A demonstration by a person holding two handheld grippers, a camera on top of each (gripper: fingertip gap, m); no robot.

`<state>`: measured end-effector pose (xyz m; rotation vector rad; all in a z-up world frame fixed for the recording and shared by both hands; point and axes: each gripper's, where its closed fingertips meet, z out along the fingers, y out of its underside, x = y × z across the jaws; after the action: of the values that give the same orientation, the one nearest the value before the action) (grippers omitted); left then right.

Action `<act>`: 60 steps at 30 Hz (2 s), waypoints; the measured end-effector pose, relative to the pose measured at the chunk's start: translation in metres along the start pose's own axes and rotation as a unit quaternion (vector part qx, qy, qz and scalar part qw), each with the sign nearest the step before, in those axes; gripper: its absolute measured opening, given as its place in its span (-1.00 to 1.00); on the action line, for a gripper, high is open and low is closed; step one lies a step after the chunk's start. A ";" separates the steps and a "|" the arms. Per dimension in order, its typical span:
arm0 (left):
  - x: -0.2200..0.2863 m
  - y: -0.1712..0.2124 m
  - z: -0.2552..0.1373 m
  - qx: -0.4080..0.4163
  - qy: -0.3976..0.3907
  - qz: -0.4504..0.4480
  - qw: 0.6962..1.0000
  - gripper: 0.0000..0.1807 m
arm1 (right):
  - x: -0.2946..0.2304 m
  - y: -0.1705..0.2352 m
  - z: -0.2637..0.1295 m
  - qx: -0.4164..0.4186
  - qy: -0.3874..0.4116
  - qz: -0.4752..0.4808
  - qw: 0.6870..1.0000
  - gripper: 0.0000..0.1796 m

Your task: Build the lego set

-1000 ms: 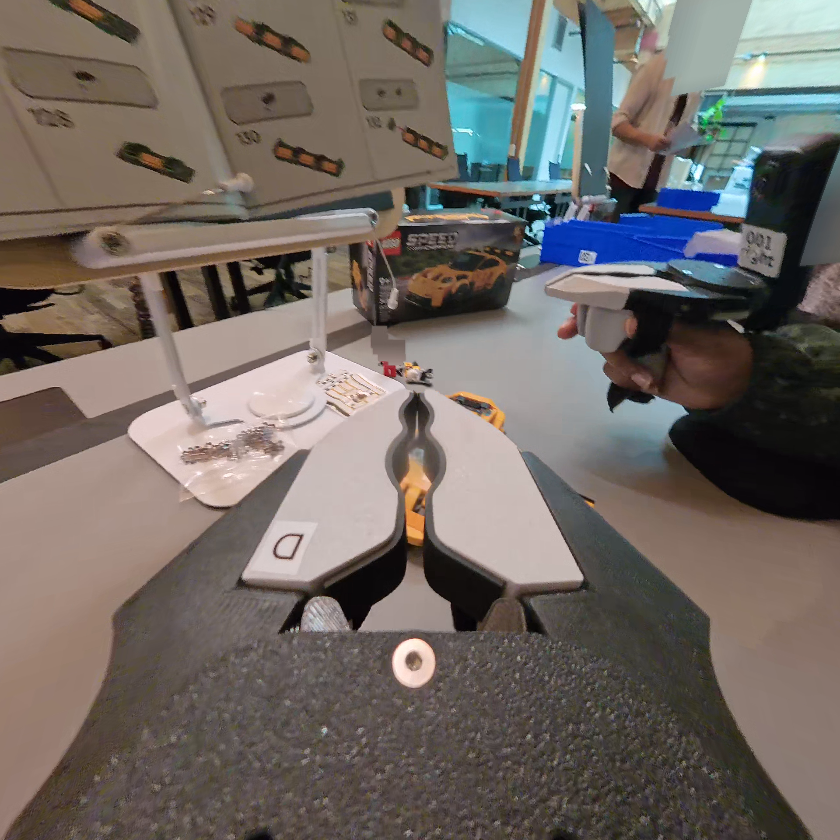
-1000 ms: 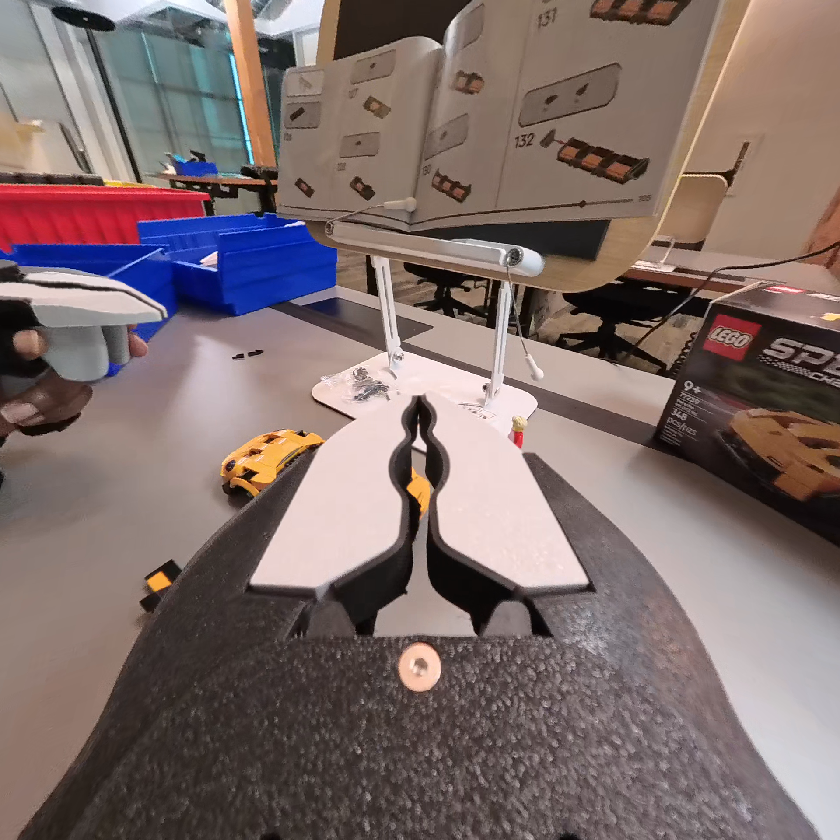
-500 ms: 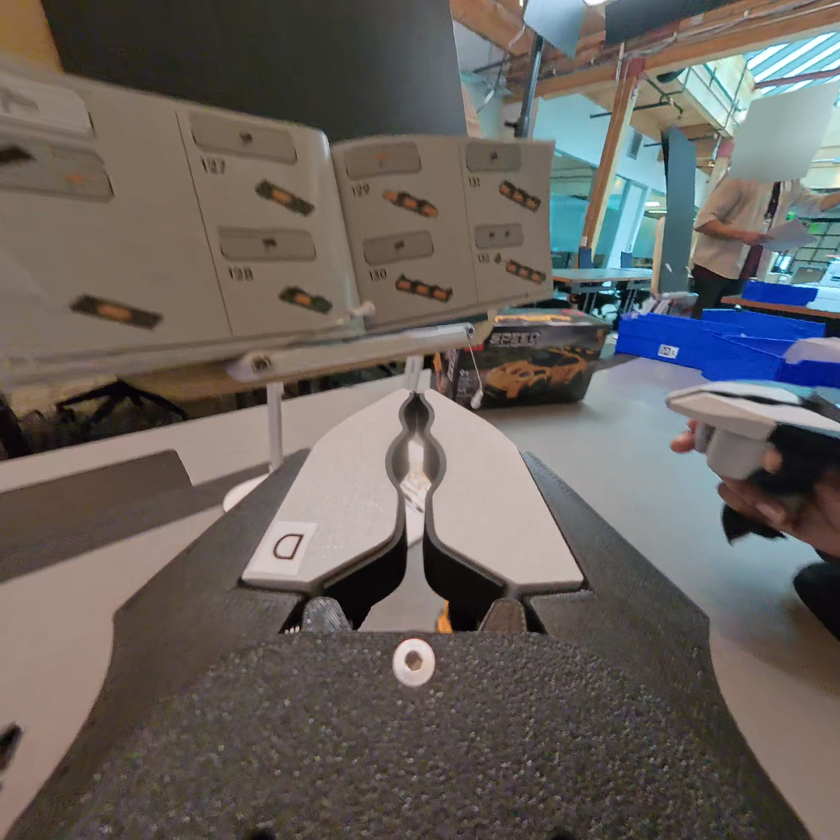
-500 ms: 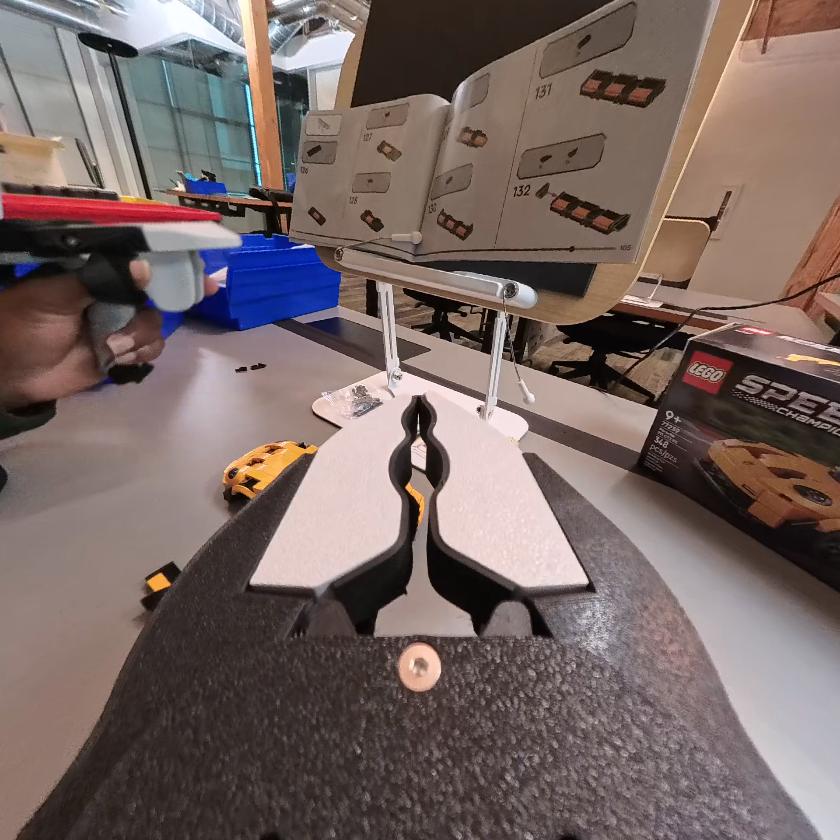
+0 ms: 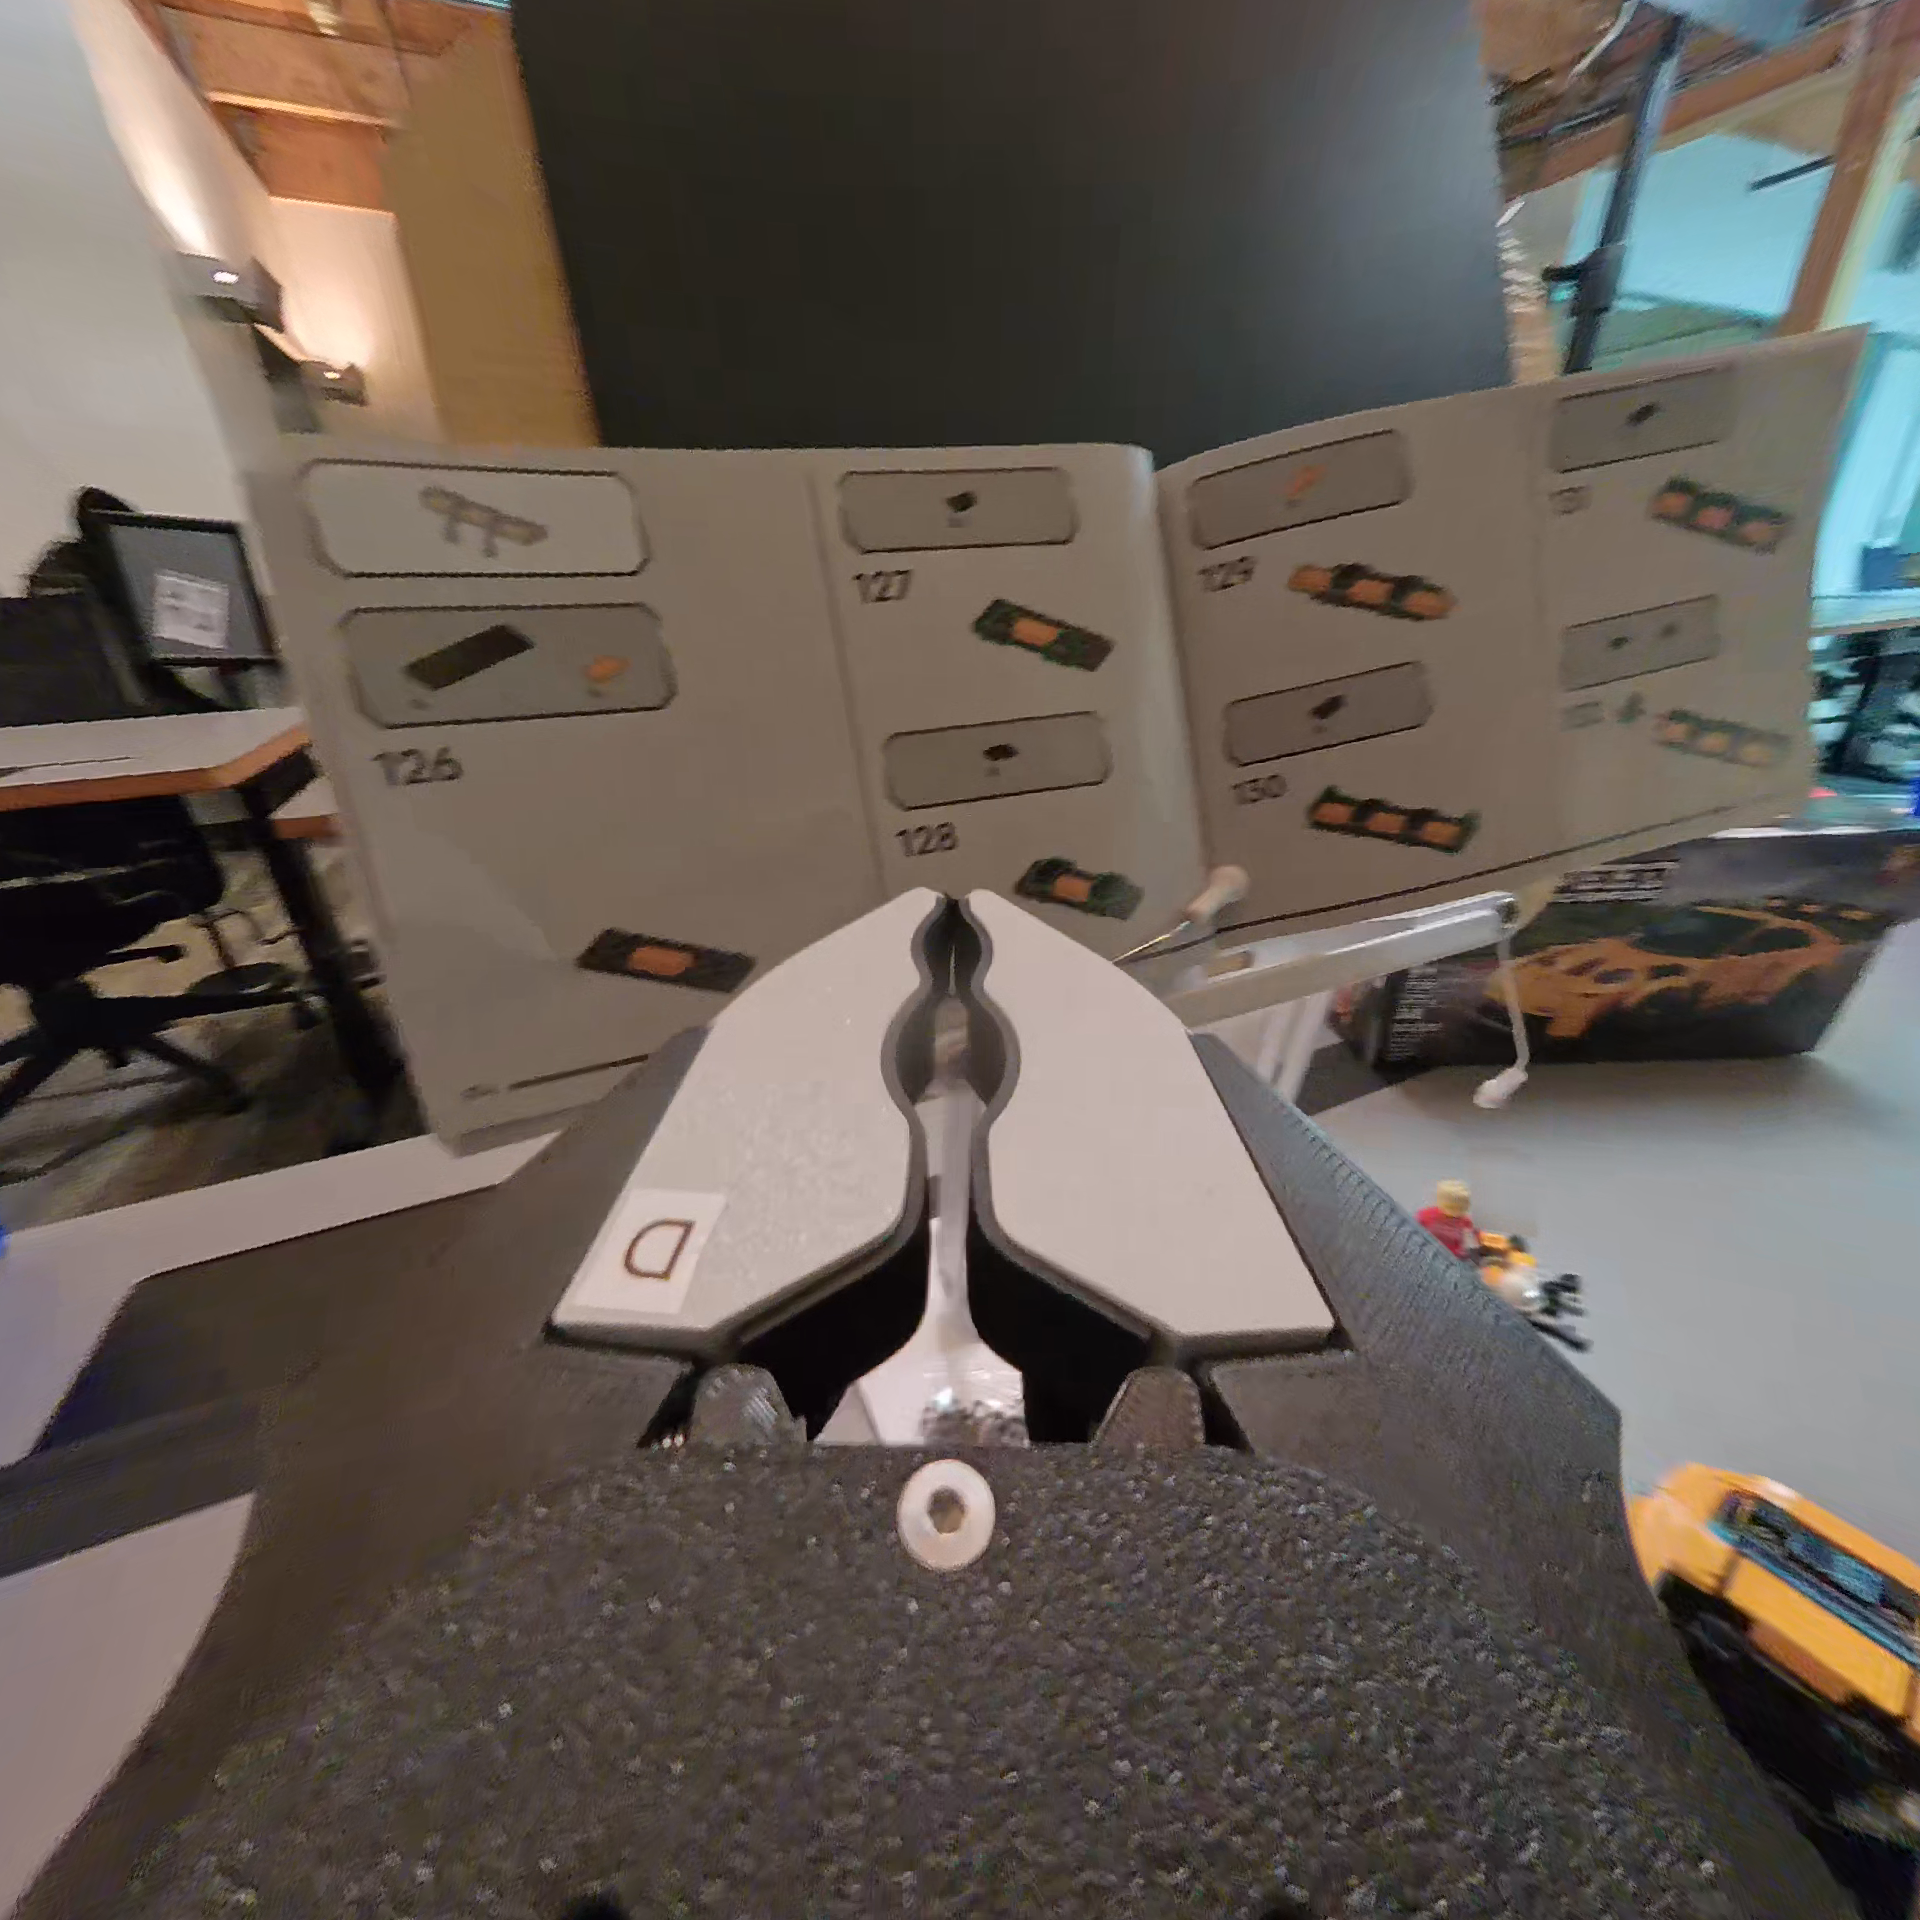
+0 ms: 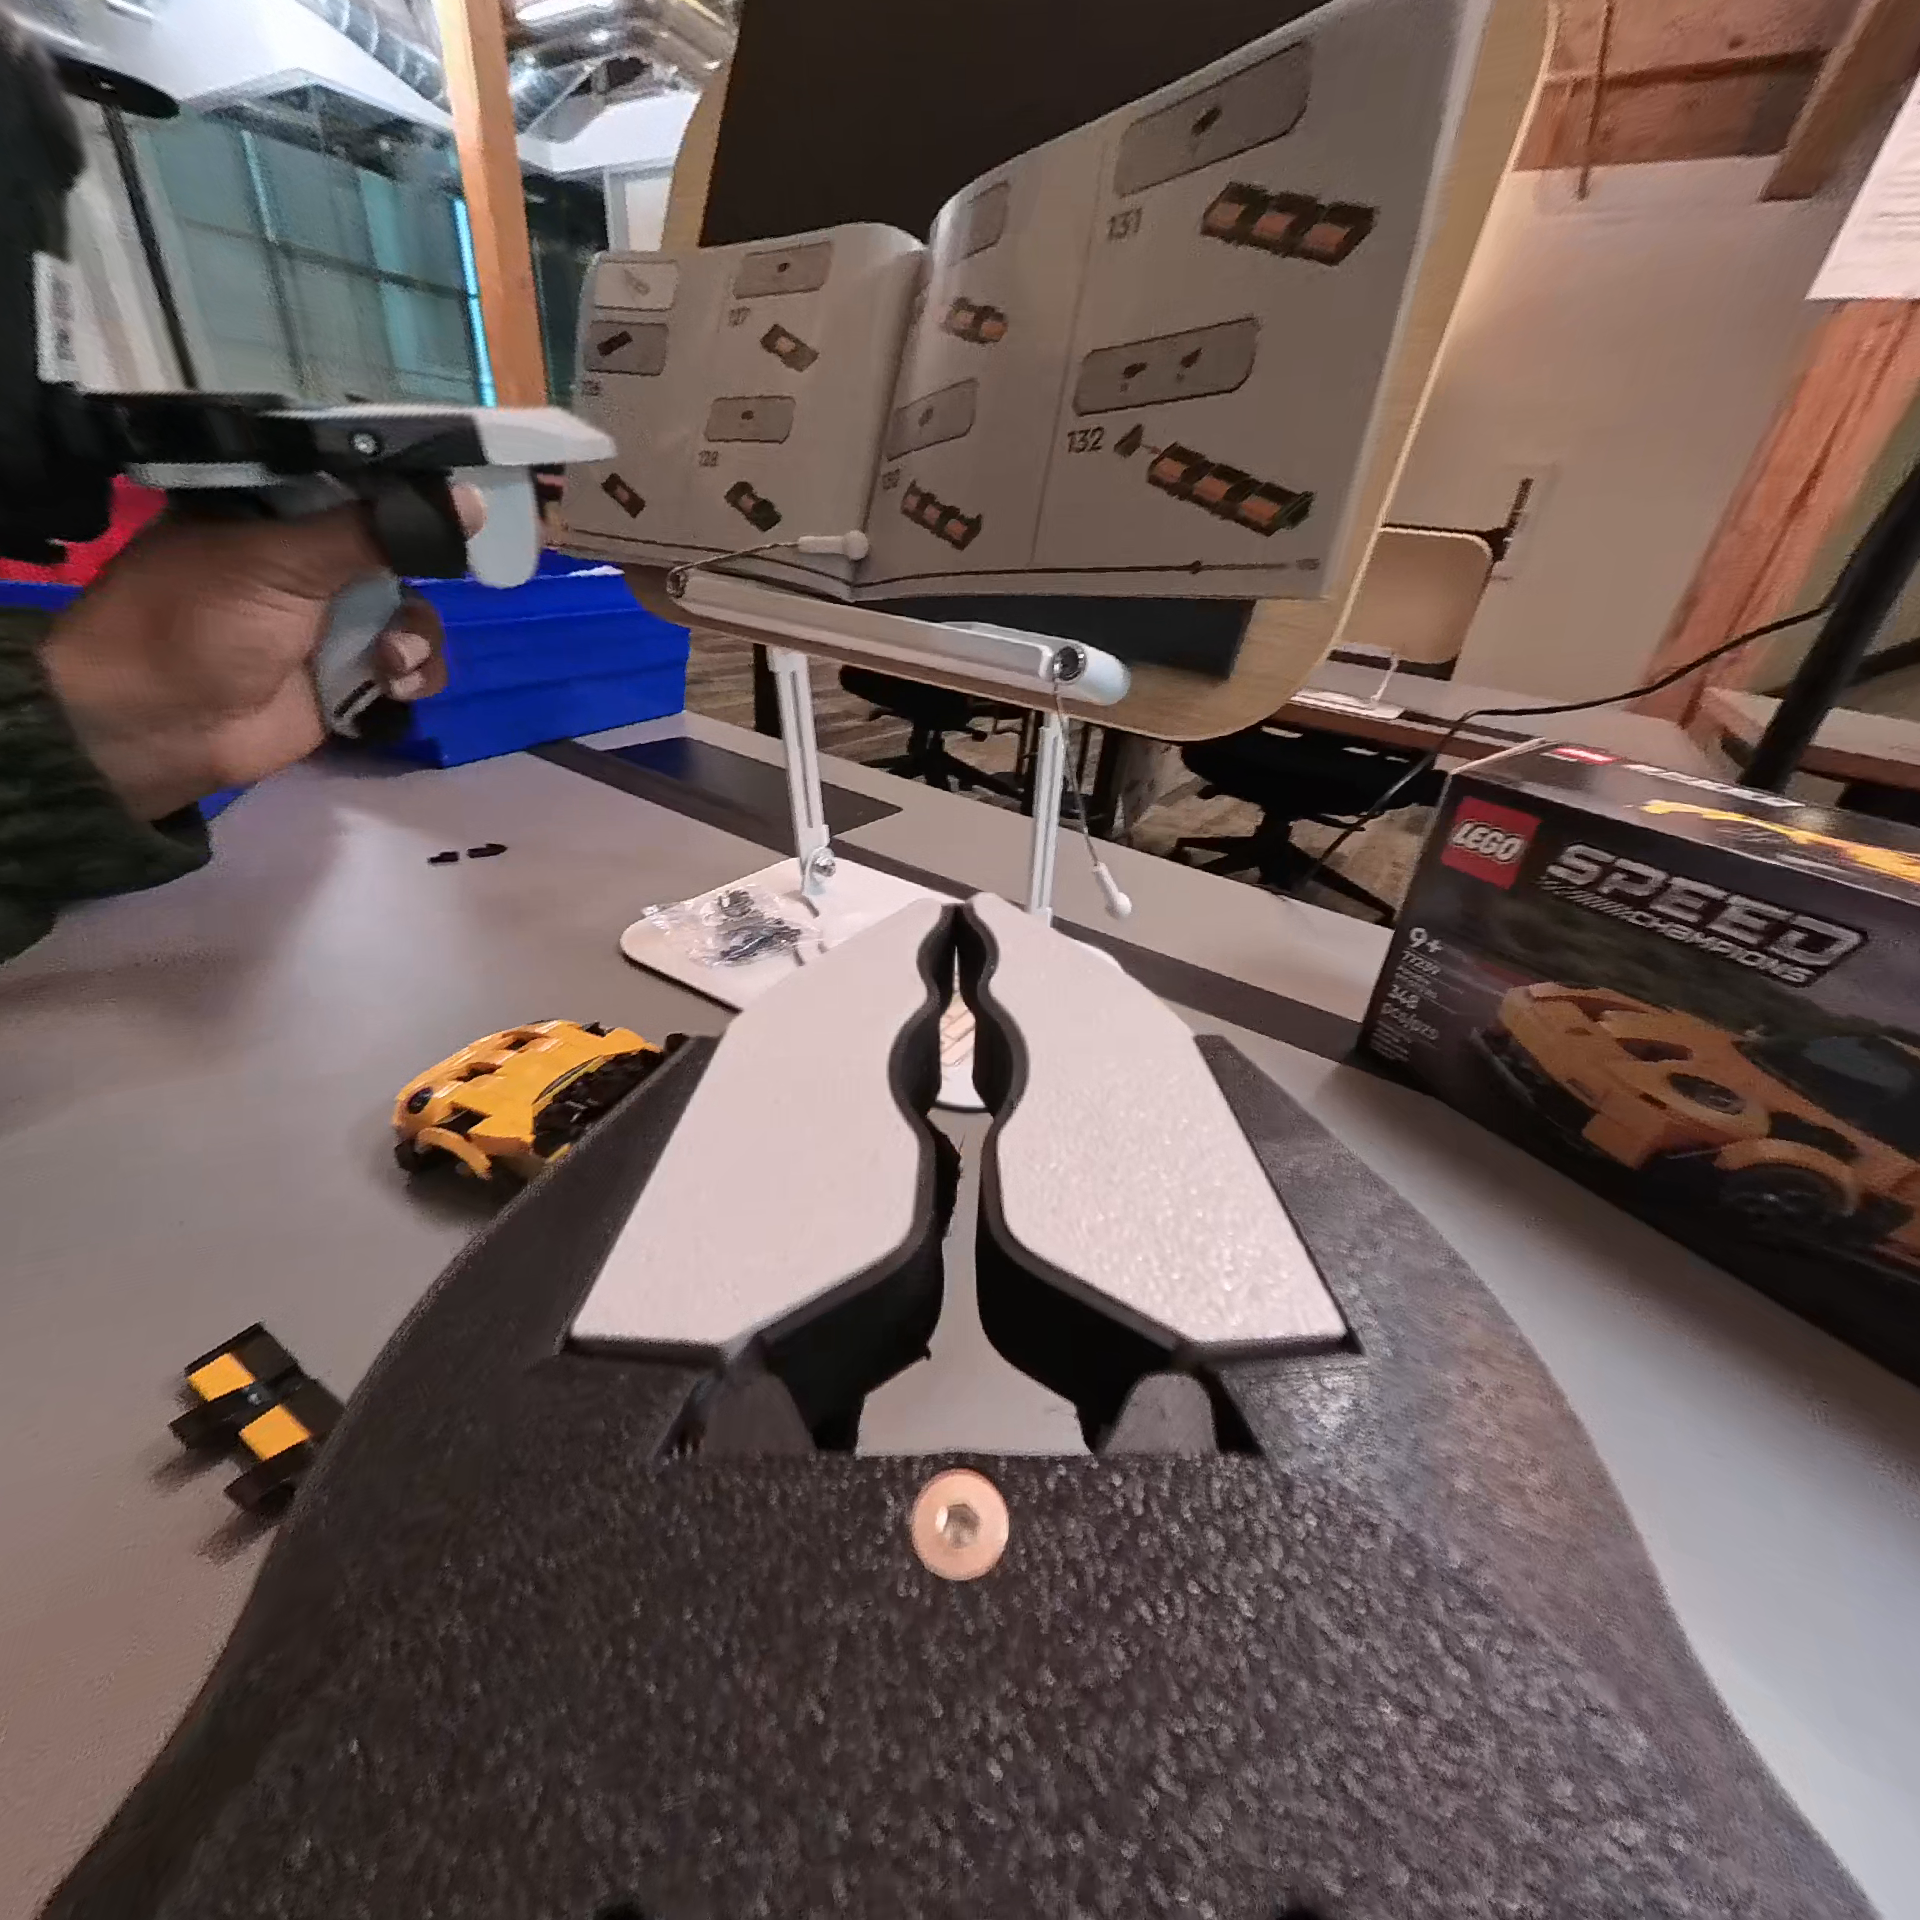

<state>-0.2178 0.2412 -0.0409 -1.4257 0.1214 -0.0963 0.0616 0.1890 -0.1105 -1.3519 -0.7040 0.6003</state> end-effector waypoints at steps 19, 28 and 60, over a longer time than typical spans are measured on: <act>-0.046 0.019 -0.014 -0.048 -0.089 0.044 0.994 -1.00 | 0.011 0.015 0.005 -0.018 0.009 0.012 1.000 -0.98; -0.030 0.015 -0.011 -0.043 -0.065 0.040 0.996 -1.00 | 0.009 0.014 0.004 -0.015 -0.001 0.015 1.000 -0.97; 0.018 -0.043 0.022 0.001 -0.016 0.081 0.997 -1.00 | -0.004 0.013 0.007 -0.017 -0.037 0.015 0.999 -0.95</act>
<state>-0.1968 0.2544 0.0040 -1.4093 0.2097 0.0594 0.0533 0.1925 -0.1235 -1.3798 -0.7583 0.6677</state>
